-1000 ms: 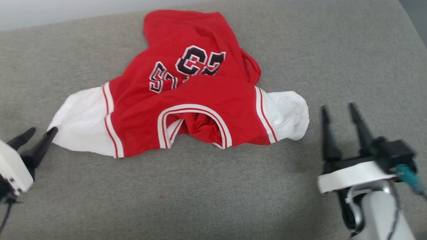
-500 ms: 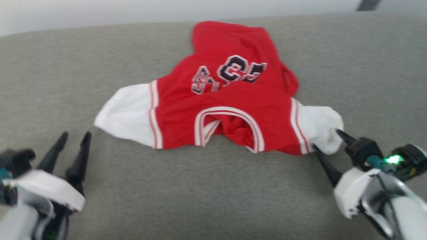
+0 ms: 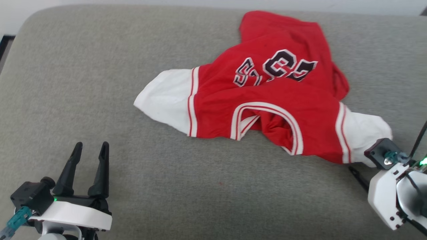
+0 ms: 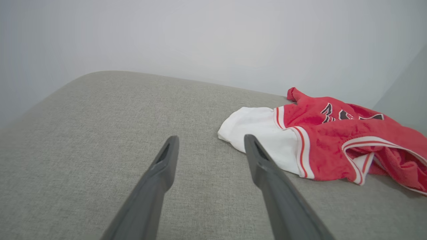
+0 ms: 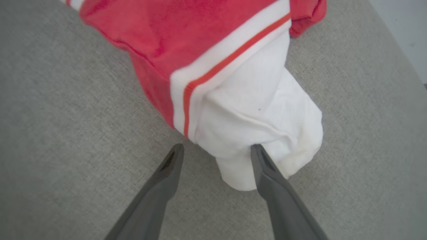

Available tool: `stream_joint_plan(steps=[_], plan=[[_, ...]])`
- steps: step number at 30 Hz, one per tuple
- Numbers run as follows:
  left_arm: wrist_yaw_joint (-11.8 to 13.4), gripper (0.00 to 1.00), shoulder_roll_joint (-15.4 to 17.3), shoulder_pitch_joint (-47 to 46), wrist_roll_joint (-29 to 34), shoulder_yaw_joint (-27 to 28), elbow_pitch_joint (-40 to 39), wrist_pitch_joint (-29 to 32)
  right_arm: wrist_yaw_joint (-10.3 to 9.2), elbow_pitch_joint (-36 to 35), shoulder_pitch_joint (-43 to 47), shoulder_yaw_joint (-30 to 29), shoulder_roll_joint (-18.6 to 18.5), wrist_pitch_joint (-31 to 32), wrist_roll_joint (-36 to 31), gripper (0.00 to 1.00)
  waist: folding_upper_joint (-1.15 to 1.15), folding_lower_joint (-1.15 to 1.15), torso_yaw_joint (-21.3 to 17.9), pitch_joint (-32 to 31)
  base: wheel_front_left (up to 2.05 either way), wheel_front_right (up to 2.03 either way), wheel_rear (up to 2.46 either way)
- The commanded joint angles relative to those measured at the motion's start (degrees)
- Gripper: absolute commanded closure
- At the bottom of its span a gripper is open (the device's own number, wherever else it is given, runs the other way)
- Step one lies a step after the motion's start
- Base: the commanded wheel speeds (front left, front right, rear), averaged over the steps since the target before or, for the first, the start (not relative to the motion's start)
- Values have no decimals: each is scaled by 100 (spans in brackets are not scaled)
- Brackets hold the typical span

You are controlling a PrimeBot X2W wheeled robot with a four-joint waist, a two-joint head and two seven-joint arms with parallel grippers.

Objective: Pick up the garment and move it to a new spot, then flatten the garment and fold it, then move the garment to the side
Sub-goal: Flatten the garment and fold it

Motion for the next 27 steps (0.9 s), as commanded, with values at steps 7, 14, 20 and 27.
stream_joint_plan(steps=[7, 14, 20, 27], plan=[[14, 0, -9, -139, -60, 5, -90, -24, -2, 235, -268, 123, -99, 140, -103, 0, 0, 0, 262, 324, 0, 0, 0], [14, 0, 127, -251, -193, -53, -174, -25, -6, 526, -302, 159, 21, 173, -77, 100, 0, 0, 194, 363, 0, 0, 0], [14, 0, 911, -643, -151, -668, -355, -26, -5, 461, -284, 81, 142, 117, -119, 100, 0, 0, 70, 355, 0, 0, 0], [13, 0, 3154, -2137, -932, -3138, -426, 228, -2, 344, -492, 193, 366, 68, -196, 100, 0, 0, -168, 548, 0, 0, 0]])
